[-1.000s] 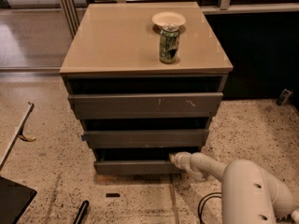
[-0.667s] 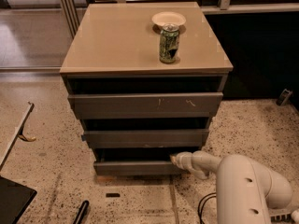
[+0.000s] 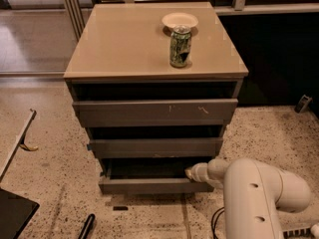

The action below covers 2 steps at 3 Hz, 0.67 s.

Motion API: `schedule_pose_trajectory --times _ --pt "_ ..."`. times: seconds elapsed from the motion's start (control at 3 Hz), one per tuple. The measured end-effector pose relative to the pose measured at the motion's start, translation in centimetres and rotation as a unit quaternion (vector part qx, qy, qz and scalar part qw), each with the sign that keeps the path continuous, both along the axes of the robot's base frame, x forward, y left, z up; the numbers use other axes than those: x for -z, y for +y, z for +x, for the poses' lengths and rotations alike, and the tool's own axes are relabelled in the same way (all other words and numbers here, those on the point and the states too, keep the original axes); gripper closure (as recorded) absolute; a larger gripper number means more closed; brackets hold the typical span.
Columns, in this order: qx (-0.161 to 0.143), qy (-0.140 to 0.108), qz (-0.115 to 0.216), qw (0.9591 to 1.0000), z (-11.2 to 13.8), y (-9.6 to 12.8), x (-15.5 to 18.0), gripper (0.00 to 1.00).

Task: Open bottom drawer

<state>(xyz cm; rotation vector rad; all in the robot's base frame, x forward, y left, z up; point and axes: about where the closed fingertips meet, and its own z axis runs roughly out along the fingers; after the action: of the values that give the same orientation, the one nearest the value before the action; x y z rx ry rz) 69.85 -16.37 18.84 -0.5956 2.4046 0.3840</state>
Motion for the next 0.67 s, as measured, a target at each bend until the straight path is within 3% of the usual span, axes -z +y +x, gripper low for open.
schedule_pose_trajectory --times 0.33,0.67 --pt "-0.124 0.046 -0.057 0.9896 -3.0 -0.6 -0.4 1.00" --pt "-0.221 0.093 -0.116 0.9638 -6.2 -4.3 -1.0 1.00"
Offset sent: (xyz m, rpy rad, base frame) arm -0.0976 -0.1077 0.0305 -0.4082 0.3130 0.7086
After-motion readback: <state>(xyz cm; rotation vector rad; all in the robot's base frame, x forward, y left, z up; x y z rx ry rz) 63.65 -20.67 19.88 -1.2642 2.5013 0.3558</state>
